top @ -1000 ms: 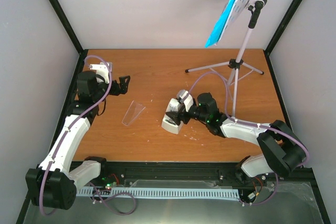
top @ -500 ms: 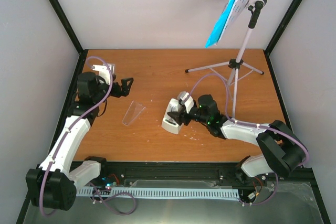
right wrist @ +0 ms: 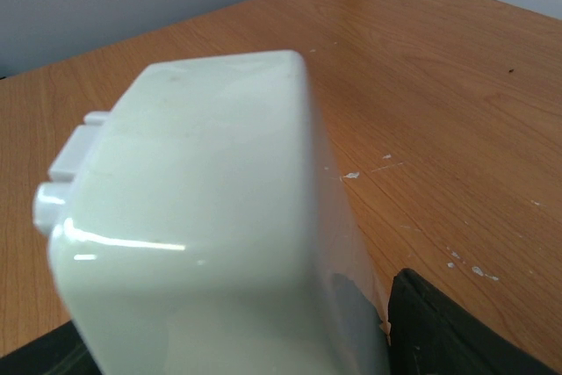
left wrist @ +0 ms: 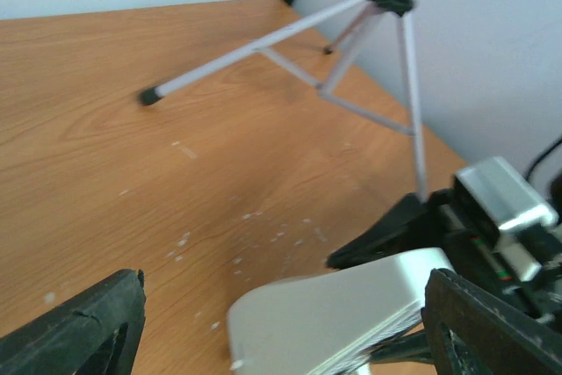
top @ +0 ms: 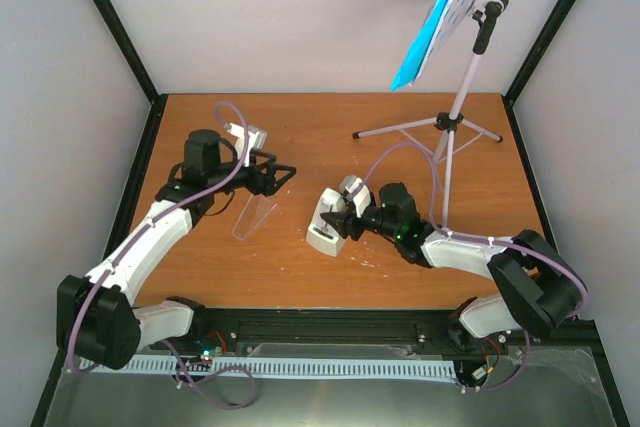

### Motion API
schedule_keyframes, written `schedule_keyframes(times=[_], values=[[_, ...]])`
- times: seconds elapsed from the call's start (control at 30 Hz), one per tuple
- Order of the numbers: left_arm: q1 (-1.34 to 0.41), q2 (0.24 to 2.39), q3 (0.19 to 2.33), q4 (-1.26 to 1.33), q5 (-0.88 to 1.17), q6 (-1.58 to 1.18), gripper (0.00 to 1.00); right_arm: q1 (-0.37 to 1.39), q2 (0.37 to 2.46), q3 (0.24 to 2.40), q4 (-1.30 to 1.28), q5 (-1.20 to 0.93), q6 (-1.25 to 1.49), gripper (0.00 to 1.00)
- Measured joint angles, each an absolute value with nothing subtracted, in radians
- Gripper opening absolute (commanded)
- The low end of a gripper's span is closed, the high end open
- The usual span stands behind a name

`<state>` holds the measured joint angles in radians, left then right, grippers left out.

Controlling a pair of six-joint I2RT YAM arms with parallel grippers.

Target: Pack up the instrument practice props

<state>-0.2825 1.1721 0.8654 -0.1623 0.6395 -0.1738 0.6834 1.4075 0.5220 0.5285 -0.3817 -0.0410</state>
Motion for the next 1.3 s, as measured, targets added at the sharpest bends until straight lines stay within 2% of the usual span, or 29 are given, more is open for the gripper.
schedule_keyframes(times=[0.2, 0.6, 1.3], values=[[-0.316, 1.262, 0.938, -0.128, 0.817, -0.177, 0.83, 0.683, 1.407, 0.518, 0.536, -0.381, -0.037, 0.63], [-0.396, 1.378, 0.941, -0.082, 1.020, -0.191, 0.79, 0.683, 1.407, 0.518, 0.536, -0.381, -0.036, 0.63], [-0.451, 1.437, 0.942, -0.088, 1.070, -0.191, 0.76, 0.683, 1.435, 0.537, 0.552, -0.381, -0.010, 0.66]])
